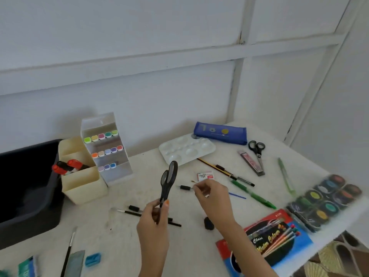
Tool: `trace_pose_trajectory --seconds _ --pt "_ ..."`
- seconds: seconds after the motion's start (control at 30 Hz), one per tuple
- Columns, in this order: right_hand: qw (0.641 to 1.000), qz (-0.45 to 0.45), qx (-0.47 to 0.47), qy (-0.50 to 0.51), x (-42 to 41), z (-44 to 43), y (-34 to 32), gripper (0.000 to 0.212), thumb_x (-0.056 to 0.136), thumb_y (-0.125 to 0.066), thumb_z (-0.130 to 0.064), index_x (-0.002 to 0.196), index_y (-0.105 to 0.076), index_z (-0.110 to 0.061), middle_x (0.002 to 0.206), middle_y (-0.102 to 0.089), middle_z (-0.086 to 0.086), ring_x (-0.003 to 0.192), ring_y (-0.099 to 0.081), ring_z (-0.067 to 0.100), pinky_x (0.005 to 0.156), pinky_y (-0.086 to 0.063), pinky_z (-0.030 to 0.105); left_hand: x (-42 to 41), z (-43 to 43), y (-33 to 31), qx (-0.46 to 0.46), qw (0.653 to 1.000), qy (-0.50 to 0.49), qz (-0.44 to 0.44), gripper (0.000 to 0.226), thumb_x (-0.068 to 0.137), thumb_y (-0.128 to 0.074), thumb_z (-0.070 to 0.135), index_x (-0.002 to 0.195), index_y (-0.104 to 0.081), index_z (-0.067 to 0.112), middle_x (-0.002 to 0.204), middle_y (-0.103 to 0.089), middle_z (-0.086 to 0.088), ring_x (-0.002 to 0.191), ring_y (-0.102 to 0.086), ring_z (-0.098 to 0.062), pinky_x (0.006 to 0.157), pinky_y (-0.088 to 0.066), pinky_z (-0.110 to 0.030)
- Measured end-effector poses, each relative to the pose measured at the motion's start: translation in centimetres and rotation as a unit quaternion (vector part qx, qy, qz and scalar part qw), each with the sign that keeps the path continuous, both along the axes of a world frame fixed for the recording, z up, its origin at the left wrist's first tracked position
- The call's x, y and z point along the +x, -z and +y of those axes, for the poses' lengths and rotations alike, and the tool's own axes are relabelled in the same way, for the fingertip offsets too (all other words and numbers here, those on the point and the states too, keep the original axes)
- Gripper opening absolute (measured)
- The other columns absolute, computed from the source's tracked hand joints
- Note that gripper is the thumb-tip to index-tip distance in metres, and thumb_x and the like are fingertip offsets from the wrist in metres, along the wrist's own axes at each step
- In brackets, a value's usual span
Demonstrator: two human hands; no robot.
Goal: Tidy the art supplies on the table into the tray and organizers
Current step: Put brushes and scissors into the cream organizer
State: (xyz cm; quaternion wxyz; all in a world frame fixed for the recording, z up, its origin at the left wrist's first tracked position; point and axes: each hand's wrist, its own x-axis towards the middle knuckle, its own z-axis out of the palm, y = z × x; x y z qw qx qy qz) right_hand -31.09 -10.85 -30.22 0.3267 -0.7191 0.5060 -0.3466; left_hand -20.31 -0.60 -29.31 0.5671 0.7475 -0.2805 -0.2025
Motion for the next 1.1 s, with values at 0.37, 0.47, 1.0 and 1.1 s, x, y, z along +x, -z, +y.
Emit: trace_pose_trajectory --seconds 0.37,0.47,1.0,1.1 --pt "0.971 0.061 0.029 0.229 -8.8 -12.1 -0.4 0.018 0.09 -0.054 -0.01 0.105 -0.064 -0.009 0.103 -0.064 0.009 0.087 -0.058 0.02 0.071 -0.043 0.027 -5.3 -8.9 -0.5 -0.016 0.986 0.153 0.057 0.02 0.095 -0.051 0.026 0.09 -0.065 0.012 0.069 -0.061 -0.002 0.06 -0.05 -0.007 0.055 -0.042 -0.013" --pt "0.952 0.116 0.044 0.28 -9.6 -14.8 -0.6 0.023 0.093 -0.051 -0.011 0.116 -0.057 -0.008 0.116 -0.053 0.013 0.104 -0.053 0.027 0.079 -0.043 0.033 -5.9 -10.5 -0.4 -0.009 0.981 0.174 0.083 0.027 0.097 -0.047 0.023 0.083 -0.065 0.009 0.067 -0.06 -0.002 0.052 -0.048 -0.002 0.049 -0.038 -0.015" --pt "0.958 0.02 0.141 0.248 -9.8 -18.3 -1.2 0.022 0.091 -0.052 -0.009 0.102 -0.065 0.005 0.088 -0.066 0.02 0.068 -0.05 0.024 0.057 -0.036 0.026 -3.3 -9.6 -2.3 -0.005 0.968 0.202 0.149 0.024 0.1 -0.039 0.017 0.098 -0.063 0.011 0.082 -0.068 0.0 0.056 -0.053 -0.003 0.051 -0.038 -0.015" --pt "0.967 -0.092 0.124 0.201 -7.7 -16.6 -3.2 0.014 0.09 -0.057 -0.01 0.099 -0.063 -0.002 0.078 -0.062 0.012 0.064 -0.051 0.023 0.062 -0.042 0.032 -2.4 -8.7 -3.7 -0.038 0.961 0.19 0.198 0.018 0.094 -0.052 0.026 0.099 -0.062 0.012 0.073 -0.056 -0.003 0.053 -0.041 -0.004 0.057 -0.034 -0.018"
